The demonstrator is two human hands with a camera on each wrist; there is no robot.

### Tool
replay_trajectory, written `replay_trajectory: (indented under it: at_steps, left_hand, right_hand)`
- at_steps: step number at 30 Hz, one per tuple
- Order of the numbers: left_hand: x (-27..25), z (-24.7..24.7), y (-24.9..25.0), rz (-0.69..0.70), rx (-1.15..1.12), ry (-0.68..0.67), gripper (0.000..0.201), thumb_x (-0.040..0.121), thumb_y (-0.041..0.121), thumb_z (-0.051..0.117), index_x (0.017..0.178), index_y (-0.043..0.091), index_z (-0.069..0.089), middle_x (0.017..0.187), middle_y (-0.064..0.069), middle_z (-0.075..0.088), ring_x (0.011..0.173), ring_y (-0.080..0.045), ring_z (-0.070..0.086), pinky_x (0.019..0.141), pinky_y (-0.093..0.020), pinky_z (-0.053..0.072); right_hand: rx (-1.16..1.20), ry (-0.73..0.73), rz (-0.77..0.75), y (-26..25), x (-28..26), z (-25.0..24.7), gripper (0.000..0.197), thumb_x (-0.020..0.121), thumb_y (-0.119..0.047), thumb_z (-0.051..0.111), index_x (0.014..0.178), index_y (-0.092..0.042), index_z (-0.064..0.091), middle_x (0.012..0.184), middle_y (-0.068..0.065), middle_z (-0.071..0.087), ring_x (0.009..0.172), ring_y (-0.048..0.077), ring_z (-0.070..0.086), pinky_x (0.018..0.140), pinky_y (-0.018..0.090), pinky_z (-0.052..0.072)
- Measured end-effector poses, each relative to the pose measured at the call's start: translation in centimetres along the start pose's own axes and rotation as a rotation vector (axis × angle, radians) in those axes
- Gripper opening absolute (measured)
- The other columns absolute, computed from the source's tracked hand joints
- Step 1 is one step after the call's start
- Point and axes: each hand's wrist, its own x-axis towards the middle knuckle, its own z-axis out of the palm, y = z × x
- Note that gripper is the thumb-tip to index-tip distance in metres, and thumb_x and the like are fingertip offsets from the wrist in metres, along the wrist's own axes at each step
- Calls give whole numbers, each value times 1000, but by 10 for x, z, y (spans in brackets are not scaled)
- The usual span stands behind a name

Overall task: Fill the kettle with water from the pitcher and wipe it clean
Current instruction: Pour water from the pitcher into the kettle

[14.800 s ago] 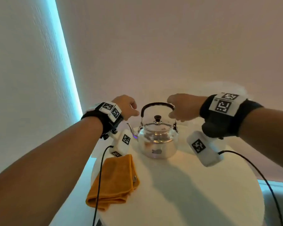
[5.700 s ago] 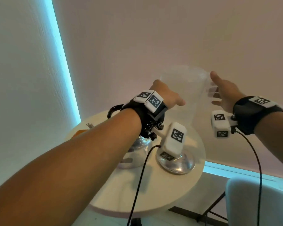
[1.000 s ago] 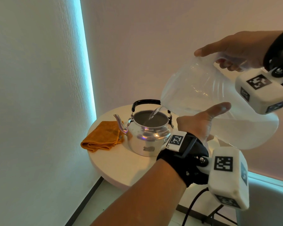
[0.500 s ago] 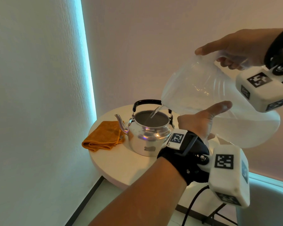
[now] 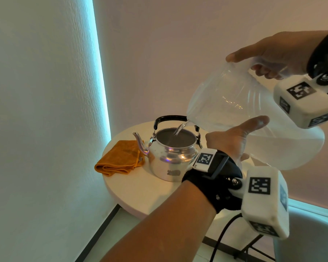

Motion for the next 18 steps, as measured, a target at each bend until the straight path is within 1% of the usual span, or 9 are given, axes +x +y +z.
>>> replay_trajectory:
  at_steps: [2, 4, 5, 6, 7, 9, 11, 13, 18]
  left_hand:
    - [2, 0, -1, -4, 2, -5, 109, 17, 43, 86, 117, 10, 61, 92, 0, 54, 71, -16, 51, 77, -42, 60]
    - [3, -1, -2, -18, 0, -24, 92, 32, 38, 94, 114, 9, 62, 93, -1, 54, 71, -16, 50, 78, -42, 59]
    - [3, -2, -2, -19, -1, -28, 85, 36, 36, 95, 110, 10, 63, 93, -1, 54, 72, -16, 50, 78, -42, 59]
    - [3, -2, -1, -19, 2, -29, 86, 32, 37, 94, 108, 10, 64, 92, -1, 54, 72, -17, 50, 78, -42, 59]
    - [2, -1, -1, -18, 6, -24, 91, 24, 39, 91, 106, 11, 64, 90, -1, 54, 72, -17, 50, 78, -42, 59]
    - [1, 0, 0, -11, 11, -10, 95, 15, 43, 82, 103, 12, 63, 87, 1, 53, 71, -17, 50, 78, -41, 59]
    - [2, 0, 0, -8, 4, -3, 97, 14, 44, 81, 104, 11, 64, 87, 1, 53, 71, -17, 50, 77, -41, 60]
    - [4, 0, -1, -8, 8, 2, 101, 13, 44, 81, 107, 10, 64, 88, 1, 54, 71, -17, 50, 77, -42, 60]
    - [5, -1, -1, -13, 18, -1, 96, 17, 44, 83, 106, 11, 67, 88, 4, 54, 73, -16, 50, 77, -41, 60]
  right_hand:
    - [8, -2, -2, 0, 1, 0, 38, 81, -52, 62, 77, -16, 51, 69, 0, 34, 57, 13, 26, 54, 25, 24]
    - [15, 2, 1, 1, 1, 0, 39, 80, -52, 63, 77, -15, 51, 69, 0, 34, 57, 13, 26, 54, 25, 24]
    - [15, 3, 3, 1, 2, 0, 40, 80, -52, 64, 78, -15, 51, 69, 0, 34, 57, 13, 26, 54, 25, 24]
    - [15, 3, 6, 1, 2, 0, 41, 79, -53, 64, 82, -14, 52, 69, 0, 35, 57, 13, 27, 54, 25, 24]
    - [13, 3, 8, 1, 2, 0, 43, 78, -54, 64, 86, -13, 53, 69, 0, 35, 57, 13, 27, 53, 25, 24]
    - [14, 5, 11, 0, 3, 0, 44, 78, -54, 65, 87, -12, 52, 69, 1, 36, 56, 12, 27, 52, 25, 24]
    - [19, 6, 7, 0, 3, 0, 43, 78, -53, 65, 84, -14, 50, 68, 0, 35, 55, 12, 27, 50, 23, 26]
    - [17, 11, 2, -1, 2, 0, 43, 78, -52, 65, 86, -13, 51, 67, 0, 35, 54, 12, 27, 46, 21, 29]
    - [26, 27, 7, 0, 2, 1, 42, 77, -52, 67, 82, -13, 50, 67, 0, 37, 55, 12, 28, 51, 25, 25]
